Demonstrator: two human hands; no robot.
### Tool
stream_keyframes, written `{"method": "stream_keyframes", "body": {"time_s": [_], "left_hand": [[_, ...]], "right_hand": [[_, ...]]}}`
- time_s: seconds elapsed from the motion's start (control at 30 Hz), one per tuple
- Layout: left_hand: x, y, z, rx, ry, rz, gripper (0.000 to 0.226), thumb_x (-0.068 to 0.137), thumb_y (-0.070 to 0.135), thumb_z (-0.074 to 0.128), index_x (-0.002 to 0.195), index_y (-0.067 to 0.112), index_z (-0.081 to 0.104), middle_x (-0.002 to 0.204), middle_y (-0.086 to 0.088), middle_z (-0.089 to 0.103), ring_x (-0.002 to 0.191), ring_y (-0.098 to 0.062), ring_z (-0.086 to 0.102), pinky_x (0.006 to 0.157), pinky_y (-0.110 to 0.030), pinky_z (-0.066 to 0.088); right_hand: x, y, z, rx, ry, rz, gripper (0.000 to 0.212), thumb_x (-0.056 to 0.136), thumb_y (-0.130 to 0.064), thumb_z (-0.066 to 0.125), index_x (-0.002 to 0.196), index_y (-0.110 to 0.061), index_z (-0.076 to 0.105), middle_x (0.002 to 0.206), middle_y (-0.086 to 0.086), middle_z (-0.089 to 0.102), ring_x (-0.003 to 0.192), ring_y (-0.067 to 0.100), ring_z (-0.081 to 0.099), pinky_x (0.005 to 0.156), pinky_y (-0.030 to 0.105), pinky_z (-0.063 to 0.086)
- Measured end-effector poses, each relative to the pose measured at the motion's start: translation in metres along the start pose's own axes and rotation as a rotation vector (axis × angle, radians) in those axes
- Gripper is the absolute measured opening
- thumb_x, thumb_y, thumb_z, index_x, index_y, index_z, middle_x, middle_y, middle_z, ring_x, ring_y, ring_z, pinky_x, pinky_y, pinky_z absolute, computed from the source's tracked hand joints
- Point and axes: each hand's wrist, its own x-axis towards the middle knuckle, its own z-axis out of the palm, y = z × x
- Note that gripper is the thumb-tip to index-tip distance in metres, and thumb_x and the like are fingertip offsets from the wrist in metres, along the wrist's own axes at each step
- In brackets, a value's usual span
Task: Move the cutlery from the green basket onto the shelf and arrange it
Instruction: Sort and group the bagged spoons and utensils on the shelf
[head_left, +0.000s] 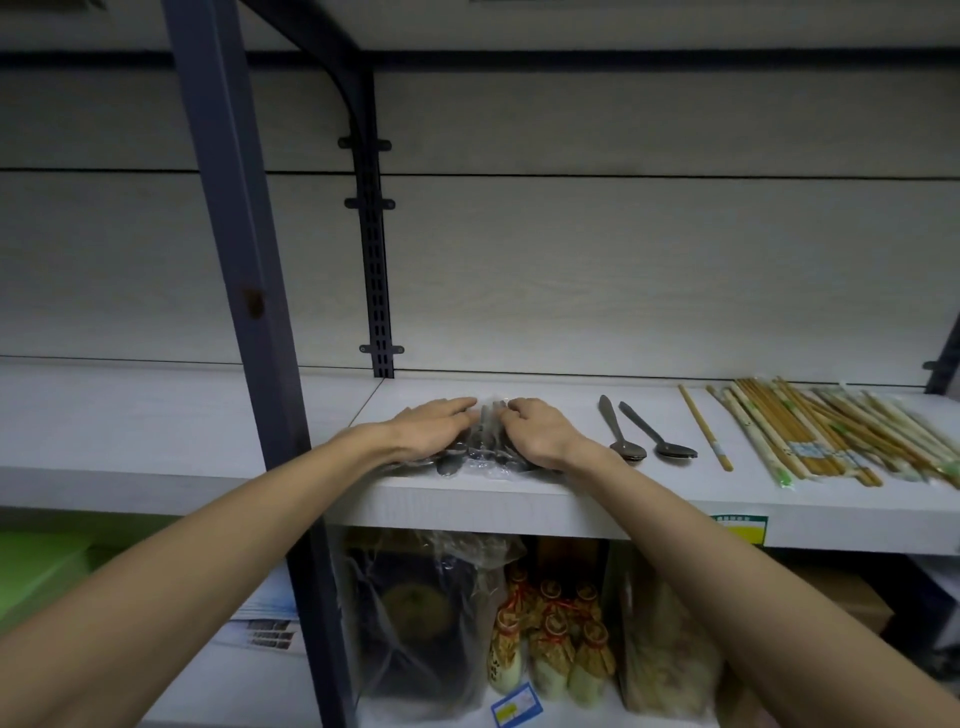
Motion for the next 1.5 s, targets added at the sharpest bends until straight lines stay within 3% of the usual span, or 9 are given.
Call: {"method": "stream_keyframes", "body": {"time_s": [0.27, 0.4, 0.63, 0.77, 0.9, 1.0, 1.17, 1.33, 1.5], "left_hand": [[-0.003, 0.008, -0.007, -0.058, 0.310, -0.006, 0.052, 0.098, 0.054, 0.038, 0.143, 0.033, 0.053, 0.151, 0.005, 0.052, 0.140, -0.022, 0.044, 0.120, -0.049, 0.026], [-0.001, -0.008, -0.012, 0.001, 0.141, -0.125, 0.076, 0.078, 0.075, 0.031, 0.140, 0.037, 0.054, 0.149, 0.005, 0.053, 0.137, -0.026, 0.047, 0.117, -0.053, 0.028], [0.001, -0.005, -0.001, -0.040, 0.071, -0.141, 0.038, 0.082, 0.052, 0.048, 0.112, 0.035, 0.064, 0.130, 0.011, 0.061, 0.119, -0.021, 0.052, 0.114, -0.061, 0.024], [-0.001, -0.002, -0.010, -0.213, 0.072, -0.146, 0.081, 0.064, 0.043, 0.054, 0.144, 0.040, 0.049, 0.151, 0.005, 0.048, 0.134, -0.024, 0.045, 0.118, -0.053, 0.026], [0.001, -0.001, -0.008, -0.100, 0.063, -0.099, 0.054, 0.087, 0.053, 0.039, 0.140, 0.045, 0.048, 0.164, 0.006, 0.031, 0.150, -0.025, 0.027, 0.122, -0.058, 0.012], [0.003, -0.004, 0.003, 0.061, 0.001, -0.103, 0.061, 0.100, 0.060, 0.019, 0.158, 0.040, 0.025, 0.169, 0.008, 0.011, 0.157, -0.022, 0.009, 0.123, -0.060, 0.001], [0.008, -0.011, 0.002, 0.128, -0.003, -0.084, 0.064, 0.099, 0.062, 0.012, 0.159, 0.042, 0.019, 0.170, 0.010, 0.006, 0.157, -0.019, 0.001, 0.122, -0.064, -0.001], [0.007, -0.011, 0.000, 0.145, 0.029, -0.060, 0.071, 0.094, 0.075, 0.014, 0.158, 0.044, 0.021, 0.169, 0.014, 0.007, 0.157, -0.021, 0.003, 0.124, -0.059, 0.001], [0.006, -0.007, 0.004, 0.225, -0.044, -0.048, 0.059, 0.103, 0.057, 0.020, 0.160, 0.041, 0.015, 0.170, 0.006, 0.005, 0.157, -0.021, 0.001, 0.123, -0.062, 0.002]], "right_hand": [[-0.004, -0.007, -0.002, -0.062, 0.026, 0.035, 0.050, 0.098, -0.051, 0.026, 0.113, -0.018, 0.061, 0.131, 0.014, 0.055, 0.123, 0.038, 0.050, 0.106, 0.049, 0.040], [-0.003, -0.004, -0.005, -0.020, -0.016, 0.042, 0.056, 0.098, -0.057, 0.028, 0.119, -0.018, 0.063, 0.134, 0.012, 0.058, 0.126, 0.034, 0.051, 0.108, 0.046, 0.039], [-0.001, -0.006, 0.009, -0.149, -0.033, 0.071, 0.066, 0.097, -0.052, 0.020, 0.135, -0.008, 0.053, 0.141, 0.018, 0.049, 0.132, 0.036, 0.041, 0.112, 0.051, 0.031], [-0.001, -0.013, 0.000, -0.142, -0.096, 0.062, 0.071, 0.095, -0.056, 0.020, 0.141, -0.009, 0.048, 0.149, 0.016, 0.043, 0.138, 0.035, 0.035, 0.116, 0.047, 0.028], [-0.001, -0.015, -0.006, -0.136, -0.135, 0.027, 0.059, 0.105, -0.049, 0.021, 0.147, -0.015, 0.043, 0.152, 0.015, 0.039, 0.143, 0.034, 0.029, 0.119, 0.043, 0.021], [0.000, -0.011, 0.005, -0.231, -0.113, 0.023, 0.065, 0.097, -0.056, 0.014, 0.148, -0.026, 0.041, 0.152, 0.013, 0.039, 0.141, 0.038, 0.030, 0.117, 0.052, 0.024], [0.010, -0.008, 0.015, -0.227, -0.105, 0.042, 0.098, 0.069, -0.070, -0.003, 0.146, -0.027, 0.040, 0.154, 0.010, 0.040, 0.140, 0.036, 0.031, 0.115, 0.053, 0.025], [-0.003, -0.012, 0.000, -0.023, -0.073, 0.067, 0.056, 0.105, -0.045, 0.022, 0.145, -0.015, 0.047, 0.153, 0.017, 0.040, 0.143, 0.035, 0.032, 0.120, 0.046, 0.022], [0.016, 0.002, 0.022, -0.160, -0.094, 0.075, 0.093, 0.069, -0.058, -0.003, 0.134, -0.020, 0.051, 0.146, 0.011, 0.047, 0.130, 0.035, 0.040, 0.112, 0.051, 0.030]]}}
